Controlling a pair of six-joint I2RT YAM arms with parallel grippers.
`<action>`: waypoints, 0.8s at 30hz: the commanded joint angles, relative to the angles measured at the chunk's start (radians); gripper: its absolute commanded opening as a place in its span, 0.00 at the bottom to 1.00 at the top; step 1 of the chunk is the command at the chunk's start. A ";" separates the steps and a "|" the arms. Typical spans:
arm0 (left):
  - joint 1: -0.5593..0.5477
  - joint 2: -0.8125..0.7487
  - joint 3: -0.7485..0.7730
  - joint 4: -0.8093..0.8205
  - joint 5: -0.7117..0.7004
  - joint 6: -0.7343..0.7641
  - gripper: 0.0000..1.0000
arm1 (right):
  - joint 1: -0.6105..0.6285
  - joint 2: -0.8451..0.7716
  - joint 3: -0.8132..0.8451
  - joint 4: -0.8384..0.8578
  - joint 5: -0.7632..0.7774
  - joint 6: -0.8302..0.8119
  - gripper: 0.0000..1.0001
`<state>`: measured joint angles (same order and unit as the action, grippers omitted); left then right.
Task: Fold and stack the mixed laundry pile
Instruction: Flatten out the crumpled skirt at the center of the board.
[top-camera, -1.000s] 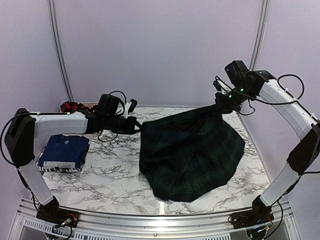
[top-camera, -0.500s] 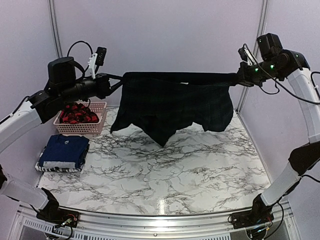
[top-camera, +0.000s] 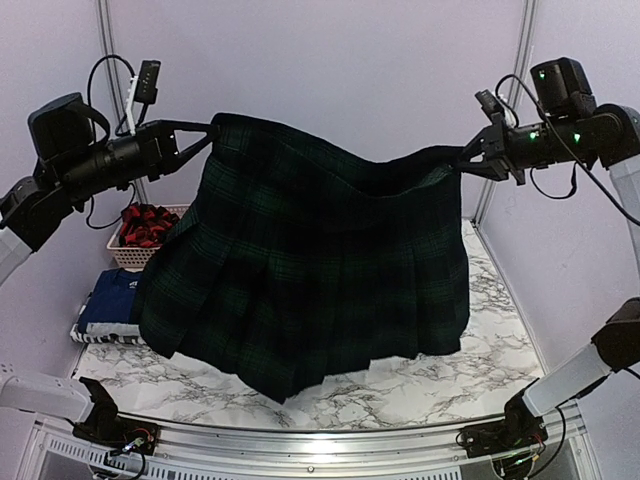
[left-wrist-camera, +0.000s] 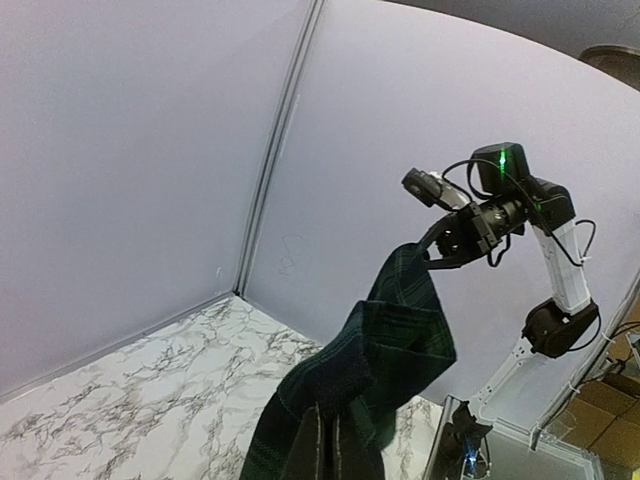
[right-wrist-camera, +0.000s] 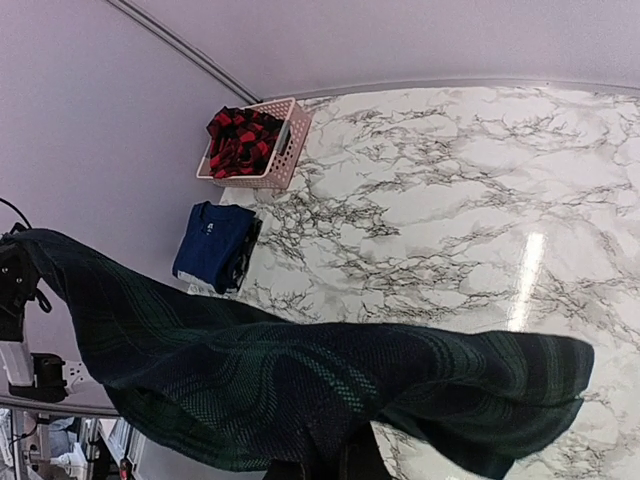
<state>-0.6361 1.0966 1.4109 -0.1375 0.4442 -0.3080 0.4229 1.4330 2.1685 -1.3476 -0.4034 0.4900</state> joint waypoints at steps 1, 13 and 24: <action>0.013 0.110 0.032 -0.061 -0.146 -0.005 0.00 | -0.028 0.121 -0.021 0.009 0.030 -0.030 0.00; 0.247 0.690 0.304 -0.257 -0.226 -0.154 0.91 | -0.304 0.484 0.064 0.213 -0.088 -0.159 0.91; 0.145 0.394 -0.153 -0.256 -0.313 -0.060 0.99 | -0.154 0.122 -0.867 0.592 -0.139 -0.249 0.76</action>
<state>-0.4259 1.5738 1.3739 -0.3771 0.1631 -0.4118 0.1913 1.5429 1.4109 -0.9066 -0.5186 0.2821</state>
